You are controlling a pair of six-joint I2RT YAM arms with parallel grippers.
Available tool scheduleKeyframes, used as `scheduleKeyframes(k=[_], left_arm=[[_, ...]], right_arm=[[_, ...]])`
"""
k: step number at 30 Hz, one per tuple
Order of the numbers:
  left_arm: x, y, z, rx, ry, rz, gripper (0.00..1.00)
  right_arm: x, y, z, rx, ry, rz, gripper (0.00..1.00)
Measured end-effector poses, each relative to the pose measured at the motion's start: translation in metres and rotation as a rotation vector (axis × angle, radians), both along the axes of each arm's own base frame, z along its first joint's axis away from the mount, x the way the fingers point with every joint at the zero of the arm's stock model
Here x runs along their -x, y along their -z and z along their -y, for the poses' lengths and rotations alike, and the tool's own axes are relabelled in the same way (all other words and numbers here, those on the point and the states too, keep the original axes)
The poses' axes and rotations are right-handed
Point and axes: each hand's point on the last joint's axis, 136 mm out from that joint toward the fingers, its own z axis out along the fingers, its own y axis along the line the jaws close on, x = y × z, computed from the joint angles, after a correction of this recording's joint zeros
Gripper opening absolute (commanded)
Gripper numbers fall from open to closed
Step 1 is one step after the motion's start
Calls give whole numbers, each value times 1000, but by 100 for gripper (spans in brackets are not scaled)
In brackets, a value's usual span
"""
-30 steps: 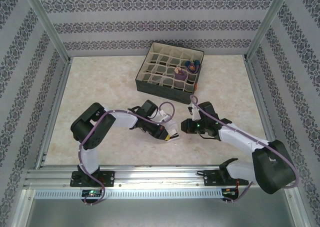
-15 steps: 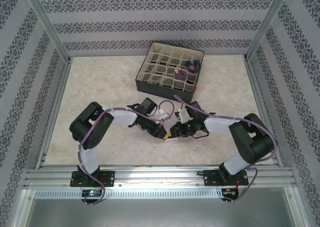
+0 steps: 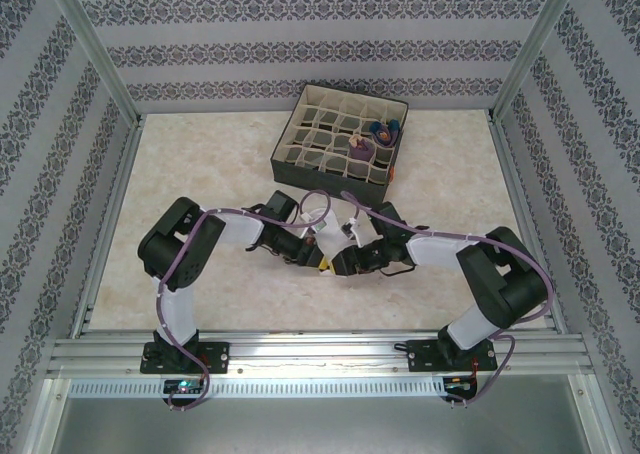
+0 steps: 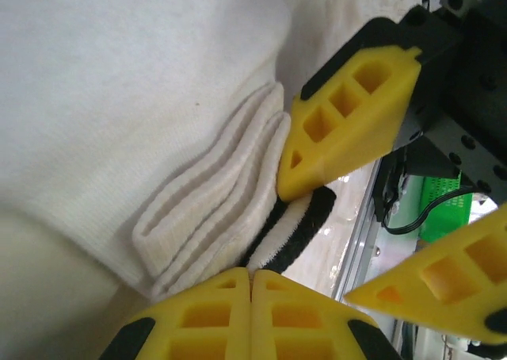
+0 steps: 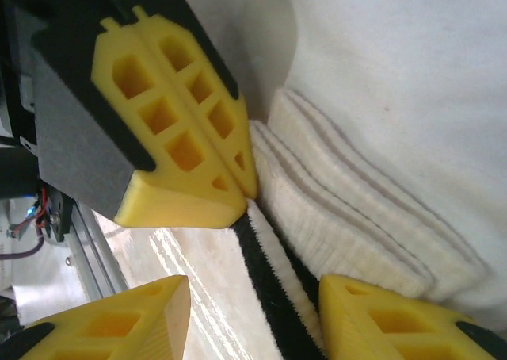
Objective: Roll the socks
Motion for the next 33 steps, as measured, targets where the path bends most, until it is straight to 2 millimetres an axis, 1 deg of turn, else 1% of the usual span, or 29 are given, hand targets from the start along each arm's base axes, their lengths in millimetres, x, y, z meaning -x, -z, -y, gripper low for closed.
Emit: scheduleKeyframes(k=[4,6,9,10,12,14,15,16,18,20,22,23,27,29,31,33], left_arm=[[-2,1,-6,12,-29,-29,0],[-3,2,-8,24,-45,-43,0],[-3,2,-12,39,-64,-57,0],[-3,2,-12,43,-67,-53,0],[-3,-1,-12,56,-71,-33,0],[-2,-4,-13,70,-74,-5,0],[-2,-6,-13,78,-75,15,0],[-1,-8,-14,85,-77,34,3],[0,-14,-16,101,-79,85,12],[0,-22,-17,124,-75,151,17],[0,-33,-18,157,-69,240,19],[0,-38,-19,176,-63,286,21],[6,-62,-22,261,-32,499,38],[11,-69,-26,290,-15,612,42],[18,-71,-29,296,8,722,44],[23,-74,-29,286,43,830,45]], right_arm=[[4,3,-8,47,-50,50,38],[7,6,-11,86,-80,85,30],[11,12,-14,160,-118,148,14],[12,13,-15,179,-128,169,10],[13,12,-15,210,-141,212,4],[12,10,-14,228,-141,234,1],[12,9,-13,228,-143,239,0],[12,9,-13,230,-142,238,0],[11,7,-13,221,-140,227,0],[10,2,-14,193,-132,201,0],[11,1,-11,166,-122,148,0],[12,2,-9,156,-115,116,0],[14,8,0,108,-86,-33,0],[16,8,0,78,-84,-89,0],[17,7,-1,55,-86,-137,0],[22,6,-3,35,-98,-182,0]])
